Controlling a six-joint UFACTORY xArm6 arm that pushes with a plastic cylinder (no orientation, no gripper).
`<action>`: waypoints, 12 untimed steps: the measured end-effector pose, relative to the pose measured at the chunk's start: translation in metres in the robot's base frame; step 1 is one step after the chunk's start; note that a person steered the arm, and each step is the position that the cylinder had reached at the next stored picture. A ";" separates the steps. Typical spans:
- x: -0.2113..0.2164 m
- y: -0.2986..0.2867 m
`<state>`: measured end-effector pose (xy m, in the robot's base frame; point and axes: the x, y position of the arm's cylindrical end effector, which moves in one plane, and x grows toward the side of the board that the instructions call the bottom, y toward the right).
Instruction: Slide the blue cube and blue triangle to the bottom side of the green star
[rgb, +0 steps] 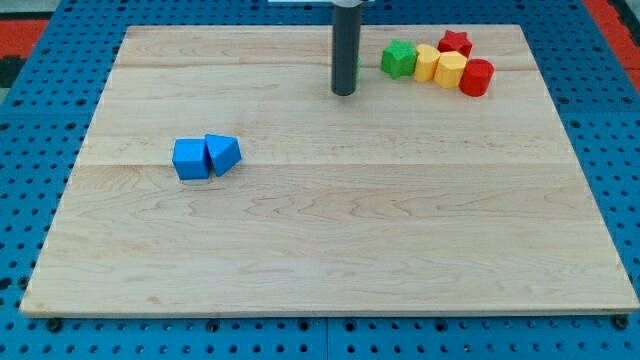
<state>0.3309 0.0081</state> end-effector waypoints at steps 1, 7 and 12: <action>-0.015 -0.039; 0.139 -0.278; 0.058 0.028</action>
<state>0.3890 0.0363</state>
